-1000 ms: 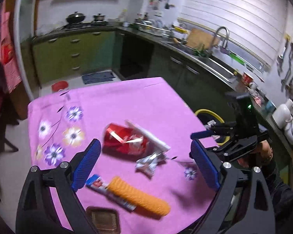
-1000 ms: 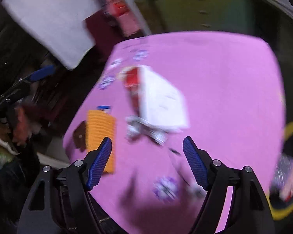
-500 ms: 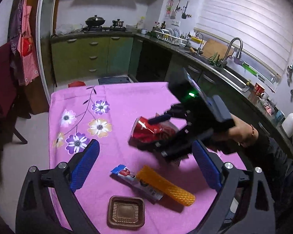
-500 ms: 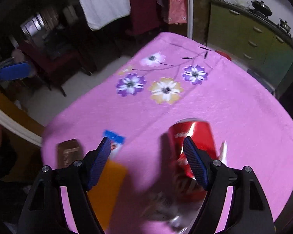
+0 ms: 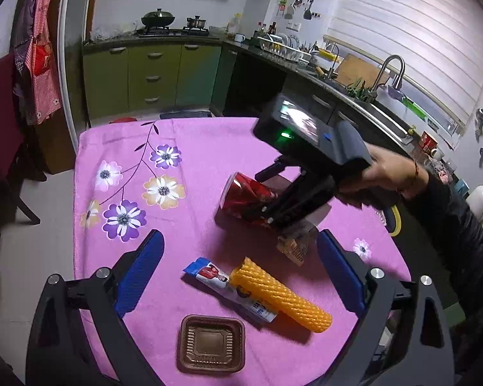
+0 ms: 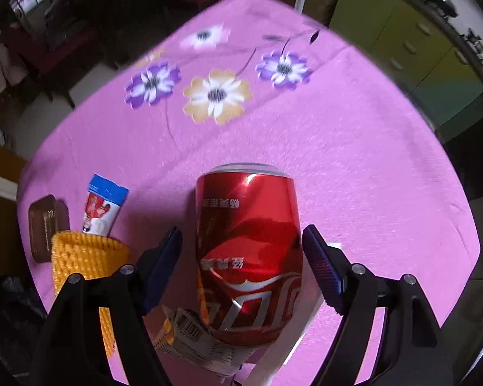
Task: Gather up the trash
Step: 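Reach the right gripper to the red cola can and grasp it, then carry the cola can over the bin and open the right gripper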
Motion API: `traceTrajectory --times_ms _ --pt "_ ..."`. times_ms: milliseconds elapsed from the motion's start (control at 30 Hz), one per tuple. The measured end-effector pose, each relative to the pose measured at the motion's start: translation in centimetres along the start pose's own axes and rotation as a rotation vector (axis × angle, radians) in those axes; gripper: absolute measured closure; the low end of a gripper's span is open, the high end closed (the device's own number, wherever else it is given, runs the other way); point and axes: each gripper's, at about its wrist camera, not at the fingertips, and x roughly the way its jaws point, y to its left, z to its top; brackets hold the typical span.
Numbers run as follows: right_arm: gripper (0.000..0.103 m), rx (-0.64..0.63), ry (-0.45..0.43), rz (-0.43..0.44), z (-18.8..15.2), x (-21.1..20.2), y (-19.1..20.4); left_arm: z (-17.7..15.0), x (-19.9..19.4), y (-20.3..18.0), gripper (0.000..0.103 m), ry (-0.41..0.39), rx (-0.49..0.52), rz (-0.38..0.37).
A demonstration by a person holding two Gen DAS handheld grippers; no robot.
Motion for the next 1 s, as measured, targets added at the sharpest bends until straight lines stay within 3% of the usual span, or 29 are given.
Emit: traceTrajectory --times_ms 167,467,667,867,1000 --pt "0.027 -0.036 0.116 -0.015 1.3 1.8 -0.2 -0.3 0.2 -0.1 0.012 0.013 0.01 0.005" --pt "0.027 -0.104 0.236 -0.016 2.1 4.5 1.1 -0.9 0.9 -0.2 0.012 0.048 0.016 -0.003" --pt "0.027 -0.06 0.265 0.025 1.0 4.4 -0.1 -0.9 1.2 -0.3 0.012 0.051 0.025 -0.007" --pt "0.03 0.01 0.221 0.081 -0.1 3.8 -1.2 -0.9 1.5 -0.6 0.012 0.063 0.032 -0.008" --pt "0.031 0.046 0.132 0.106 0.1 1.9 -1.4 -1.0 1.6 -0.9 0.012 0.066 0.038 -0.009"
